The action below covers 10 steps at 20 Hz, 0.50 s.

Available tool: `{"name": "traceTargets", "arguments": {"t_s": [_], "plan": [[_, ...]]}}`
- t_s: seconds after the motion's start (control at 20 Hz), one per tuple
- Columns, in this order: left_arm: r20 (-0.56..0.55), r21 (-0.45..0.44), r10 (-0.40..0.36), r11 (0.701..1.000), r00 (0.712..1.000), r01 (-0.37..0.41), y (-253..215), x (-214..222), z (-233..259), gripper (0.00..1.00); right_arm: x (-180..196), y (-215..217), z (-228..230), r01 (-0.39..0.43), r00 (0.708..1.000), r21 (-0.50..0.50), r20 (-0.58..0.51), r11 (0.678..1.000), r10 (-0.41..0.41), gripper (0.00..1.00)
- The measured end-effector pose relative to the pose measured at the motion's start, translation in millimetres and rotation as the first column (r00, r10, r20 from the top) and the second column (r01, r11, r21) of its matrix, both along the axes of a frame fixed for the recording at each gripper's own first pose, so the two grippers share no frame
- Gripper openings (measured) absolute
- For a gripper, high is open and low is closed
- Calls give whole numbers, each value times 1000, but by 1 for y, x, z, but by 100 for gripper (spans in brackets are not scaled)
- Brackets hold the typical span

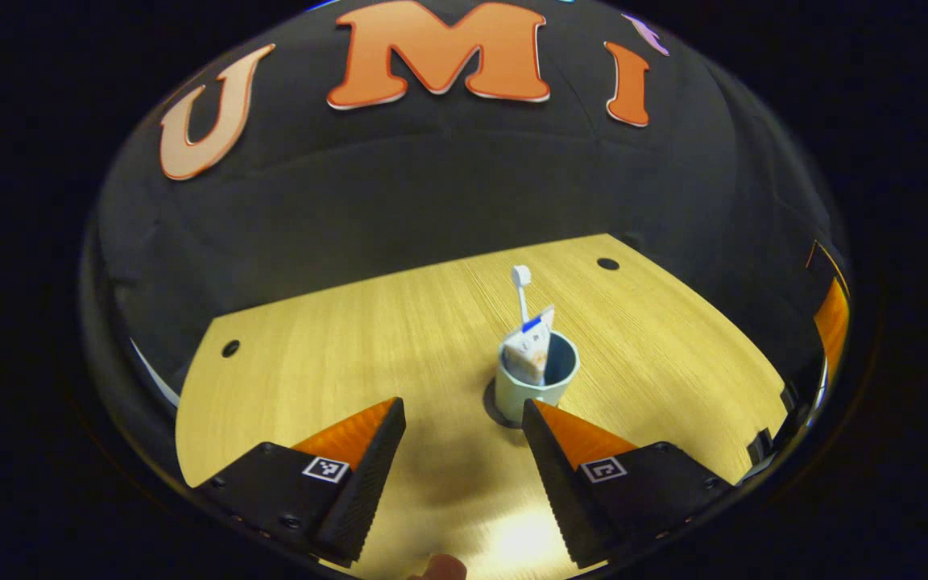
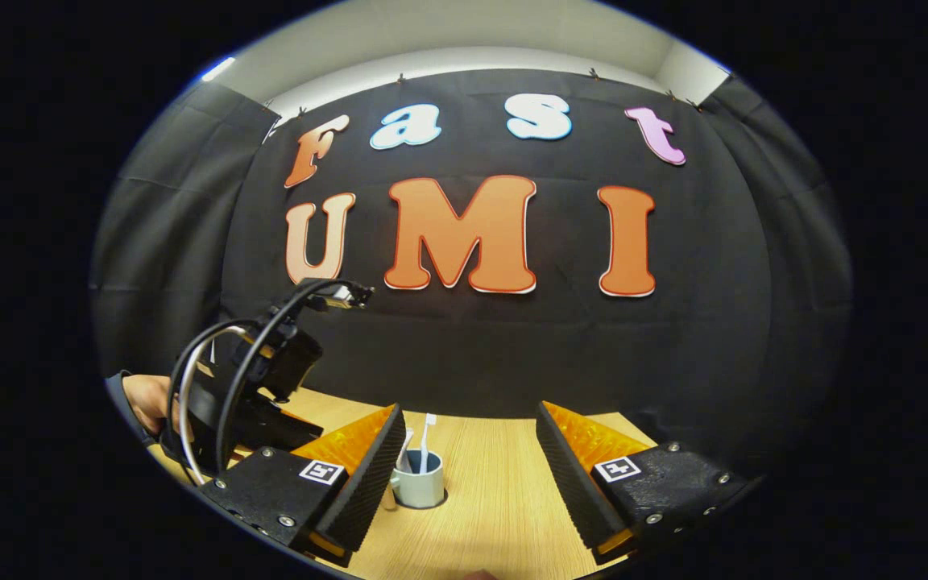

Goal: Put the toothbrush and toothpaste on the desktop into the cup, then pick up the cup and place it on the coaster on the desktop.

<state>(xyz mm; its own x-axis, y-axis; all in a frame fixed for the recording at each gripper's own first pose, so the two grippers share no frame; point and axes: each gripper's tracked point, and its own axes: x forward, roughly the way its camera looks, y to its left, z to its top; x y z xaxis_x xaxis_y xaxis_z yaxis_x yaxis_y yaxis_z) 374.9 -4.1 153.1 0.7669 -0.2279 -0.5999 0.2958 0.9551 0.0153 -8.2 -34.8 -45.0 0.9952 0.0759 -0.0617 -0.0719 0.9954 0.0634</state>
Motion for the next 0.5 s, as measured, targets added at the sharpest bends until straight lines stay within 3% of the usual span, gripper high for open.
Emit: {"name": "traceTargets", "arguments": {"t_s": [0.15, 0.3, 0.5], "plan": [[206, -7, 30, 1000, 978, -30, 27, 0, 40, 88, 7, 22, 11, -16, 999, 3, 35, 1000, 15, 100], [368, 6, 92, 995, 925, -101, 63, -7, 67, 88, 10, 36, 21, -31, 997, 7, 74, 1000, 30, 97], [492, -51, 164, 986, 855, -160, 103, -29, 115, 87, 12, 49, 25, -40, 994, 0, 98, 999, 39, 97]]}}
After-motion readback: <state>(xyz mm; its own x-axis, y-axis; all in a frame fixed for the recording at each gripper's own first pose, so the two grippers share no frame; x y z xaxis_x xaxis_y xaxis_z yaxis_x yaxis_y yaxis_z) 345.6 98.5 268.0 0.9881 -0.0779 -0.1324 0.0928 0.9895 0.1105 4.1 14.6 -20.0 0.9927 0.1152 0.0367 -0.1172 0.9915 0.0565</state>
